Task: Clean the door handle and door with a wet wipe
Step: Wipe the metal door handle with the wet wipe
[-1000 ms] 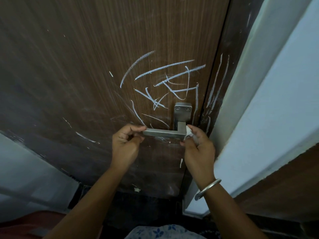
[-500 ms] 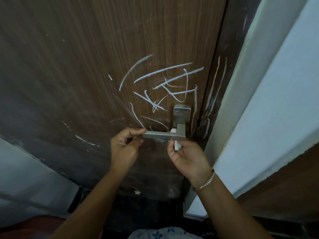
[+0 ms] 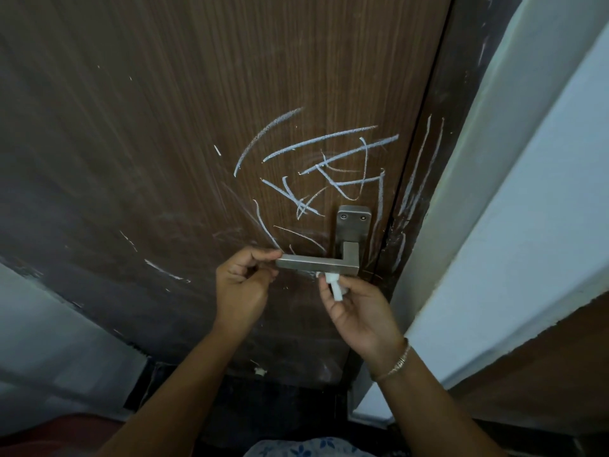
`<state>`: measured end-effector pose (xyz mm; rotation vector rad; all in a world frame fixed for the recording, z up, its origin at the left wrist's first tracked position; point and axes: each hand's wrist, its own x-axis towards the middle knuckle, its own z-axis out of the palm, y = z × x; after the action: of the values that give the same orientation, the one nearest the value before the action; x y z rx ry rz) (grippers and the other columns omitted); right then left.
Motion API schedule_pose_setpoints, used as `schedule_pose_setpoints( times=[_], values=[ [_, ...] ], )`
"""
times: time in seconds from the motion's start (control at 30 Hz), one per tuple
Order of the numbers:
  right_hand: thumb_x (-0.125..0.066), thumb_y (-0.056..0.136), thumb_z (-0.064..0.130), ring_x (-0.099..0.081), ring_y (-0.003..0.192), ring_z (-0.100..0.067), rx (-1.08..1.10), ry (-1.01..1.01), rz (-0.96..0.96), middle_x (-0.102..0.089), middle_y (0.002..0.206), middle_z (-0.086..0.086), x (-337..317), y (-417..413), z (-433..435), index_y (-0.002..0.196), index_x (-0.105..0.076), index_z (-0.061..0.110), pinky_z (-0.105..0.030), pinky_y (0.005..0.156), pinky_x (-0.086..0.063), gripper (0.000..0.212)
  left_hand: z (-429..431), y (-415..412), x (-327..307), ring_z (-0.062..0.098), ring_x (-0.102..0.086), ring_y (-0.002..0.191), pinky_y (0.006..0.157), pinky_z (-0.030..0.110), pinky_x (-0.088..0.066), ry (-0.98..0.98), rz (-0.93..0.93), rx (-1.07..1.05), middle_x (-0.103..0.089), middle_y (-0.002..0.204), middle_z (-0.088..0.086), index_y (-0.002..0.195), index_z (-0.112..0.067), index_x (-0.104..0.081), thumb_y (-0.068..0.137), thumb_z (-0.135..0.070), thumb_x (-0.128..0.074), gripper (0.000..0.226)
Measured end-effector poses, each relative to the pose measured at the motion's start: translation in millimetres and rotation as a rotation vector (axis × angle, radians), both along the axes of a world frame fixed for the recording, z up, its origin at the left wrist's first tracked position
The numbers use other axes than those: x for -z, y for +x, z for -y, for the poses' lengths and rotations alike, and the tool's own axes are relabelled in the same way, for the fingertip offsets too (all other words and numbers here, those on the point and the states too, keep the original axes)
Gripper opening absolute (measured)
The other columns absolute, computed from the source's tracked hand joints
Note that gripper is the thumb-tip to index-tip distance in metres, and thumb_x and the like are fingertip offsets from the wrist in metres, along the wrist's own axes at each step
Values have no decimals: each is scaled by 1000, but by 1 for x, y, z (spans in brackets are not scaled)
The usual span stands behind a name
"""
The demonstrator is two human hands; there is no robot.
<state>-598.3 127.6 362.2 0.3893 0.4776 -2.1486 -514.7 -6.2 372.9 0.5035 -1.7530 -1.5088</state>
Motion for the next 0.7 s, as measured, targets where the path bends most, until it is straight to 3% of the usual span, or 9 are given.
schedule_pose_setpoints(
  times=[0.17, 0.27, 0.33, 0.43, 0.5, 0.6, 0.7],
  values=[
    [-46, 87, -12, -65, 86, -23, 235, 65, 57, -66, 100, -15, -8, 5, 29, 100, -61, 1, -27, 53, -58, 24, 3, 2, 1, 1, -59, 59, 59, 12, -49, -22, 6, 5, -64, 70, 3, 79, -17, -66, 73, 28, -44, 51],
    [-46, 87, -15, -63, 88, -21, 400, 200, 21, -63, 109, -15, -10, 8, 38, 105, -58, 0, -29, 57, -58, 26, 5, 2, -1, 1, -58, 60, 59, 13, -49, -29, 32, 14, -63, 69, 6, 78, -18, -67, 74, 26, -46, 49],
    [-50, 88, -11, -62, 88, -18, 420, 302, -2, -61, 114, -16, -4, 7, 32, 103, -58, 1, -19, 61, -53, 22, 6, 3, -2, 0, -58, 60, 60, 13, -48, -24, 54, 27, -63, 68, 4, 78, -19, -67, 74, 25, -47, 49],
    [-48, 95, 2, -57, 78, 2, 284, 303, 46, -54, 97, 2, 6, 10, 18, 96, -57, 19, 3, 68, -38, 19, 9, 4, -3, 1, -58, 62, 62, 14, -48, -25, 81, 42, -63, 66, -1, 78, -22, -68, 74, 25, -49, 51],
    [-49, 94, 3, -56, 77, 11, 305, 378, 10, -48, 87, 10, 14, 9, 6, 81, -50, 27, -1, 70, -41, 28, 10, 5, -2, 4, -59, 63, 63, 15, -49, -32, 94, 56, -65, 63, -5, 79, -23, -69, 74, 24, -50, 50],
    [-63, 85, 2, -63, 79, -19, 419, 665, -289, -60, 88, -10, 14, 19, -9, 81, -57, 11, -22, 59, -55, 12, 11, 7, -3, 7, -59, 63, 63, 16, -50, -29, 107, 66, -66, 64, -5, 78, -24, -69, 75, 23, -50, 51],
    [-69, 81, 6, -65, 81, -20, 529, 954, -803, -67, 83, -2, -2, 24, -15, 75, -64, 29, -30, 68, -57, 24, 11, 5, -5, 3, -61, 64, 63, 14, -50, -8, 95, 88, -68, 66, -6, 76, -22, -69, 76, 23, -50, 48]
  ],
)
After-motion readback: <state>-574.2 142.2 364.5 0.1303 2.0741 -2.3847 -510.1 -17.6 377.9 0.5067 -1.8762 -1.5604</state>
